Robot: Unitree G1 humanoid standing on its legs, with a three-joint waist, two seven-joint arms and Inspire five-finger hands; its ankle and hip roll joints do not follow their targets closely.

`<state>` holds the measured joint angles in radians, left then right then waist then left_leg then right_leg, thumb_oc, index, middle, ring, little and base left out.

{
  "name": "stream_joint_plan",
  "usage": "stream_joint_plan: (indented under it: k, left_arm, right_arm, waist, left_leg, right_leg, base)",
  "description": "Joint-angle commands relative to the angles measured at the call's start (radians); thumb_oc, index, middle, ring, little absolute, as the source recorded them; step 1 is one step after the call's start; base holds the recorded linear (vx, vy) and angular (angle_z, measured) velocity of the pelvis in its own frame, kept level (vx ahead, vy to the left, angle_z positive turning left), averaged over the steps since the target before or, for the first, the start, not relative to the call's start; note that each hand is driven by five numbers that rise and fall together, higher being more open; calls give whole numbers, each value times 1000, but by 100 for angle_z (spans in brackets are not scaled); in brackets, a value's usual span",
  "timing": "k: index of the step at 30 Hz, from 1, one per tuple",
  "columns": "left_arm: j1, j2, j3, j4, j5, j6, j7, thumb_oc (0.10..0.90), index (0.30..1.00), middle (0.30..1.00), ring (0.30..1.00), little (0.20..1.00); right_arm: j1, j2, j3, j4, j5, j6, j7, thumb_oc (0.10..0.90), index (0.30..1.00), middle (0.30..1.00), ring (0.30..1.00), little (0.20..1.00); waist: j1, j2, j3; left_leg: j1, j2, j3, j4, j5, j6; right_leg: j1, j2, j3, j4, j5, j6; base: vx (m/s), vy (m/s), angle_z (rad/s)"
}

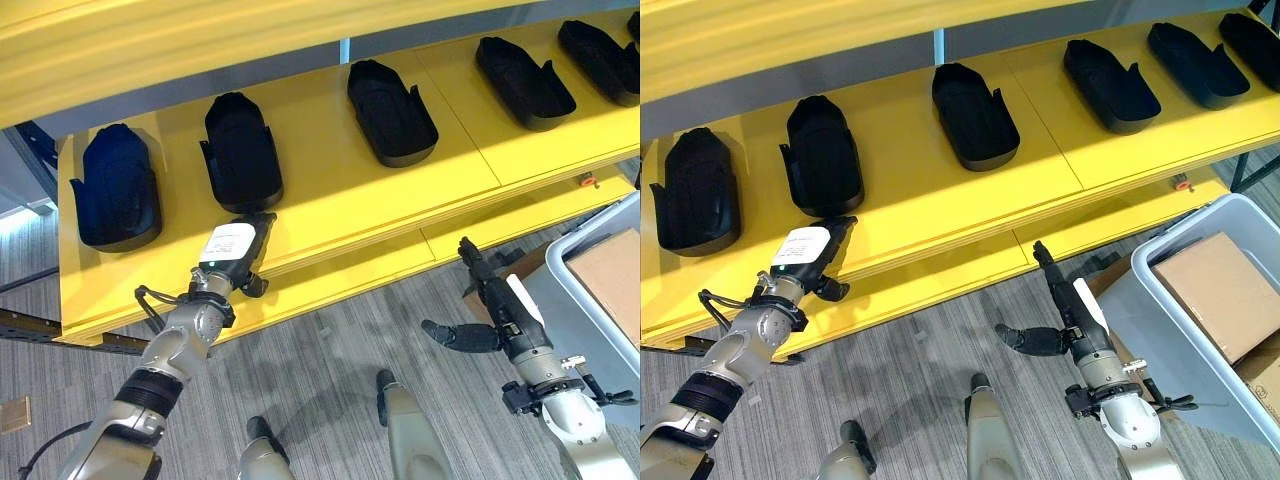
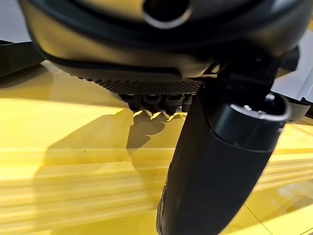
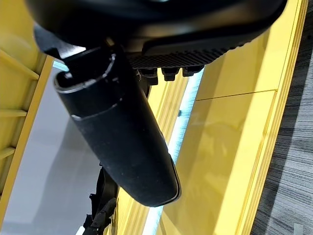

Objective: Move parts from the plastic box to the shelf.

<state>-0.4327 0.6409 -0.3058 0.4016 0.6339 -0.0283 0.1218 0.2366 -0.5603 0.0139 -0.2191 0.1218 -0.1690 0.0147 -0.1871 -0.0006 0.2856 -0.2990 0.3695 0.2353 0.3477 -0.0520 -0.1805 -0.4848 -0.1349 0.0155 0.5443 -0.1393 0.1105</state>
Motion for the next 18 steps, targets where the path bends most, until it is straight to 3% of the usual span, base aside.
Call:
stream_joint_plan:
  k: [1,5,7,8,13,14,15,18]
  left_arm:
    - [-71,3,48,-85,-27,-36,51,900,1000,1000,1000,1000]
    - [66,6,125,-258,-100,-80,-8,900,1000,1000,1000,1000]
    - [211,5,210,-400,-261,-140,-70,900,1000,1000,1000,1000]
    - [222,6,218,-410,-264,-137,-76,900,1000,1000,1000,1000]
    - [429,0,303,-560,-610,-215,-157,900,1000,1000,1000,1000]
    - [433,1,307,-563,-613,-215,-160,900,1000,1000,1000,1000]
    - [480,-42,303,-537,-990,-245,-265,900,1000,1000,1000,1000]
    - [557,-117,255,-503,-1260,-243,-310,900,1000,1000,1000,1000]
  right_arm:
    - [-31,-10,-98,-90,39,-117,-28,900,1000,1000,1000,1000]
    - [-36,3,-110,-89,37,-113,-25,900,1000,1000,1000,1000]
    - [-44,19,-126,-88,41,-114,-18,900,1000,1000,1000,1000]
    - [-44,18,-121,-88,41,-114,-18,900,1000,1000,1000,1000]
    - [-59,30,-127,-98,62,-133,-1,900,1000,1000,1000,1000]
    - [-59,30,-126,-98,62,-133,0,900,1000,1000,1000,1000]
    - [-75,32,-115,-103,81,-150,4,900,1000,1000,1000,1000]
    - [-82,21,-79,-77,98,-185,7,900,1000,1000,1000,1000]
  waist:
    - [7,-14,-35]
    - [18,-10,-29]
    - [36,-5,-25]
    - [33,-5,-27]
    - [53,9,-31]
    - [51,8,-31]
    - [57,17,-33]
    - [62,35,-46]
  left_leg:
    - [-51,32,-52,40,27,44]
    - [-46,31,-57,38,27,46]
    - [-39,29,-61,33,29,49]
    - [-37,30,-61,32,29,49]
    - [-17,32,-70,21,42,48]
    - [-16,32,-70,20,42,48]
    - [4,34,-78,-1,60,45]
    - [75,37,-90,-100,115,40]
  right_leg:
    - [54,-14,-11,-30,60,-7]
    - [63,-14,-14,-30,58,-10]
    - [75,-14,-14,-32,56,-13]
    - [76,-14,-14,-32,57,-13]
    - [107,-13,-23,-32,51,-19]
    - [109,-12,-24,-33,51,-19]
    - [133,-8,-30,-41,50,-20]
    - [200,2,-48,-66,42,-21]
  base:
    - [0,0,0]
    - [0,0,0]
    - [0,0,0]
    - [0,0,0]
    - [8,-13,8]
    - [20,-31,11]
    - [38,-37,9]
    - [83,-65,20]
